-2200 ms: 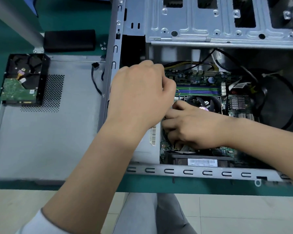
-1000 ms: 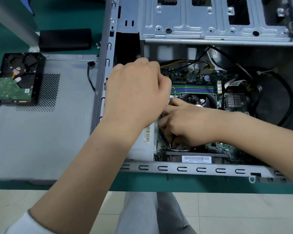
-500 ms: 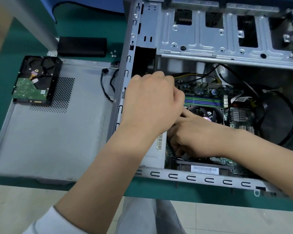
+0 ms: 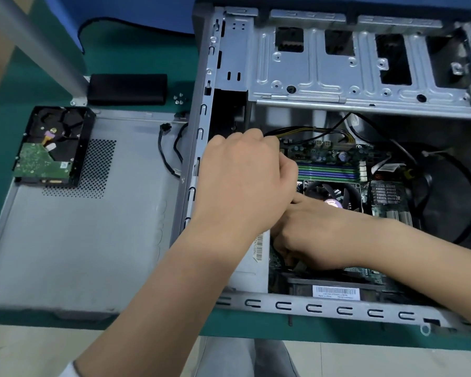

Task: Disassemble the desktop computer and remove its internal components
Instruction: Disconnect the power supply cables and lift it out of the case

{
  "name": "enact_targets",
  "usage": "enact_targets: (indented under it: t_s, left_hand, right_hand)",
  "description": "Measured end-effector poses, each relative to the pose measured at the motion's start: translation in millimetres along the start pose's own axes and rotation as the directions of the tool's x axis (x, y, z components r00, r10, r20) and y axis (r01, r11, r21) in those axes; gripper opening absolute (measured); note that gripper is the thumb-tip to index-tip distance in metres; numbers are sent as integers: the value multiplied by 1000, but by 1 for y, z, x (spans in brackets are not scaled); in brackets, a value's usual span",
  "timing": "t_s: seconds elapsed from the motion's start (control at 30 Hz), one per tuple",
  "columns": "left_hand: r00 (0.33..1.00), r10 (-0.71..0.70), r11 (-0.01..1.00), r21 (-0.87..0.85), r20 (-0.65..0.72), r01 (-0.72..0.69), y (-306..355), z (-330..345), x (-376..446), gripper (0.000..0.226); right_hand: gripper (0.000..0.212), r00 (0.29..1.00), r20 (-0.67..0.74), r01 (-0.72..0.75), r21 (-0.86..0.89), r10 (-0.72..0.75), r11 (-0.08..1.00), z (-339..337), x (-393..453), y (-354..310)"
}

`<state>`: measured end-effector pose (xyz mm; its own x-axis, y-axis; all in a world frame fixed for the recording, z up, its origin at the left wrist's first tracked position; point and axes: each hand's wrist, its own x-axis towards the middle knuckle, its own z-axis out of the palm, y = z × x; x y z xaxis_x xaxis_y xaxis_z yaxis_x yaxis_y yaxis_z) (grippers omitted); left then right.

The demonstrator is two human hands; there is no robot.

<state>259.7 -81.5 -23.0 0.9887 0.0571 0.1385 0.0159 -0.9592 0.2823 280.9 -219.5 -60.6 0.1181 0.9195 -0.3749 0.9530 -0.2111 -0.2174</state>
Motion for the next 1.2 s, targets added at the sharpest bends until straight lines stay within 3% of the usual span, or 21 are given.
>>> enact_targets:
  t_s: [0.1, 0.17, 0.3, 0.77, 1.03, 1.2]
  left_hand:
    - [1000, 0, 1000, 13, 0, 0, -1, 0, 2, 23]
    - [1000, -9, 1000, 15, -8, 9, -1, 0, 2, 24]
    - [999, -19, 998, 55, -28, 21, 1, -2, 0, 30]
    - [999, 22, 987, 158, 49, -29, 1, -10, -4, 34]
    - [973, 8, 984, 170, 229, -48, 2, -7, 12, 39]
    - [988, 4, 983, 183, 153, -32, 3, -5, 9, 40]
  right_hand:
    - [14, 997, -77, 4, -3, -4, 1000, -1, 3, -3]
    - [6, 1000, -30, -6, -26, 5, 1000, 1, 2, 1]
    - [29, 998, 25, -57, -20, 58, 998, 7, -2, 11]
    - [14, 999, 40, -24, -167, 31, 986, 9, -4, 4]
    - [13, 997, 65, -15, -197, 28, 980, 10, -2, -1]
    - [15, 999, 46, -4, -164, 12, 986, 11, -4, -1]
